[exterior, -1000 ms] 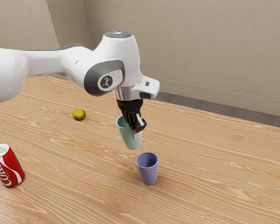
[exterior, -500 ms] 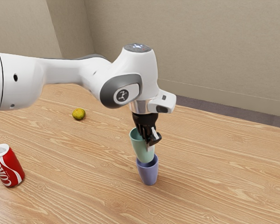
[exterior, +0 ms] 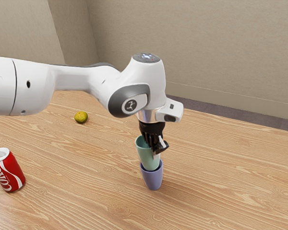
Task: Place the left cup onto the right cup
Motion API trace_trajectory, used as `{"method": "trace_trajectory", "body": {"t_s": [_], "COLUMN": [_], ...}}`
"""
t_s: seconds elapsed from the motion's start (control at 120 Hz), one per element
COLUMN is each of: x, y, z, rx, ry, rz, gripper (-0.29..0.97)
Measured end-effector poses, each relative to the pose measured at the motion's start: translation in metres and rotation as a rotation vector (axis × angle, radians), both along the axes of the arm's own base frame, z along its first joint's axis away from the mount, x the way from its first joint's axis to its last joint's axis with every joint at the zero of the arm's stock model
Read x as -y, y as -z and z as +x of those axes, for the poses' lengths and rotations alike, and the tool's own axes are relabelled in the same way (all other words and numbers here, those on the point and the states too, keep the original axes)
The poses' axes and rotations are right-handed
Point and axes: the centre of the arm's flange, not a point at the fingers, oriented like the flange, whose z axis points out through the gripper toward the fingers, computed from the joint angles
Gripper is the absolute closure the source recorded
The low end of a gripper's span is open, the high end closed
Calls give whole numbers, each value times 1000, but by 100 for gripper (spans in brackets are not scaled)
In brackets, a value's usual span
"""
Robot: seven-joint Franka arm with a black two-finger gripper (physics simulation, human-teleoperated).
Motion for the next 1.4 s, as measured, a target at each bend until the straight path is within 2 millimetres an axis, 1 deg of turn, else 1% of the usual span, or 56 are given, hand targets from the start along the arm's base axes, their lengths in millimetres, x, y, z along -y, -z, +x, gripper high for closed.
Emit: {"method": "trace_trajectory", "body": {"t_s": [0.117, 0.308, 0.35, 0.508, 0.6, 0.65, 0.7, 0.825, 0.908, 0.992, 1.058, 1.183, 1.325, 1.4], "x": [0, 1, 1, 0, 0, -1, -1, -6, -14, -29, -48, -97, -164, -188], "y": [4, 22, 25, 29, 26, 20, 8, -39, -68, -84, -93, -113, -130, -137], "z": [2, 4, 4, 6, 6, 6, 4, -7, -14, -10, -2, 19, 43, 54], "rx": [4, -17, -21, -23, -17, -8, 7, 59, 79, 82, 76, 72, 76, 83], "ry": [-4, -15, -18, -28, -33, -34, -34, -36, -47, -75, -113, -206, -315, -347], "rz": [6, 18, 19, 16, 13, 10, 5, -13, -18, -15, -11, -5, -2, -3], "gripper": [78, 78, 76, 42, 27, 21, 17, 9, 6, 4, 3, 2, 1, 1]}}
